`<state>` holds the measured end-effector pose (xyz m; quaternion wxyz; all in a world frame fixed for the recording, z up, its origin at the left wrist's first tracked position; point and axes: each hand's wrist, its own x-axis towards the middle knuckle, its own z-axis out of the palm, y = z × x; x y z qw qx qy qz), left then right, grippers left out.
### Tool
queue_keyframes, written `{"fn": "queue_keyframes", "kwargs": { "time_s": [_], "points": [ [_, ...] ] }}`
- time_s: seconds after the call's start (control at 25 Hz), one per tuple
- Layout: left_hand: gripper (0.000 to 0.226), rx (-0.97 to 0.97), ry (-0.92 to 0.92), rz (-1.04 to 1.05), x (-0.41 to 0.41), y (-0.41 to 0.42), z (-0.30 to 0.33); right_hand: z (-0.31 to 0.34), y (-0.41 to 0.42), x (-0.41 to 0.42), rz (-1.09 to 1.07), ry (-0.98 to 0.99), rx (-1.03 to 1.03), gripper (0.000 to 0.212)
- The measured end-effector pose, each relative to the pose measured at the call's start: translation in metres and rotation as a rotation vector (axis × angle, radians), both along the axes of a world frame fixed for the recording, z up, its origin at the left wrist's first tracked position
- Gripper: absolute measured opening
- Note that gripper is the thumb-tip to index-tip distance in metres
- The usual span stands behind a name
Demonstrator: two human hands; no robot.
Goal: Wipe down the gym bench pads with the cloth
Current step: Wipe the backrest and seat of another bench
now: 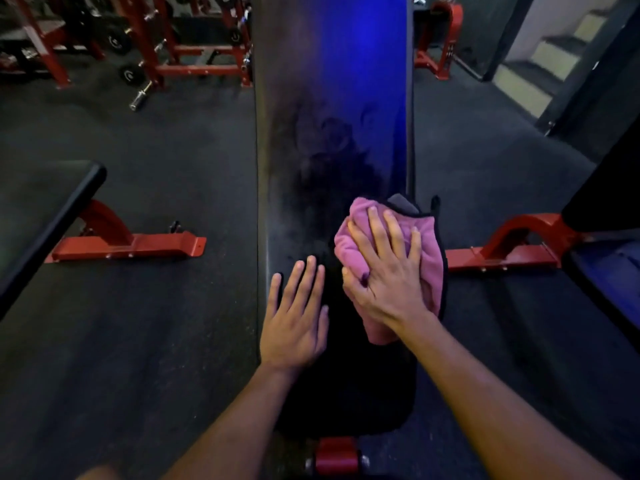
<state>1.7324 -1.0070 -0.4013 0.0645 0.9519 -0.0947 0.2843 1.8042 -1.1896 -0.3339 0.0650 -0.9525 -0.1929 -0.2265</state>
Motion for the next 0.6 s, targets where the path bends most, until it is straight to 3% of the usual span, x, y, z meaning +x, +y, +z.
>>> {"fn": "queue_keyframes", "kwargs": {
  "time_s": [0.28, 0.4, 0.48, 0.6],
  "points": [
    [0.064, -0.01, 0.086, 0.032, -0.027, -0.004, -0.01, -0.086, -0.014, -0.121, 0.04, 0.016, -0.019, 0.076],
    [0.066, 0.021, 0.072, 0.043, -0.035, -0.002, -0.02, -0.069, -0.012, -0.089, 0.097, -0.045, -0.04, 0.069],
    [0.066, 0.031, 0.054, 0.05, -0.03, -0.002, -0.021, -0.038, -0.002, -0.039, 0.048, -0.085, 0.028, 0.058],
    [0.064, 0.037, 0.048, 0.045, -0.033, -0.001, -0.023, 0.002, 0.002, 0.013, -0.008, -0.073, 0.067, 0.059]
  ]
}}
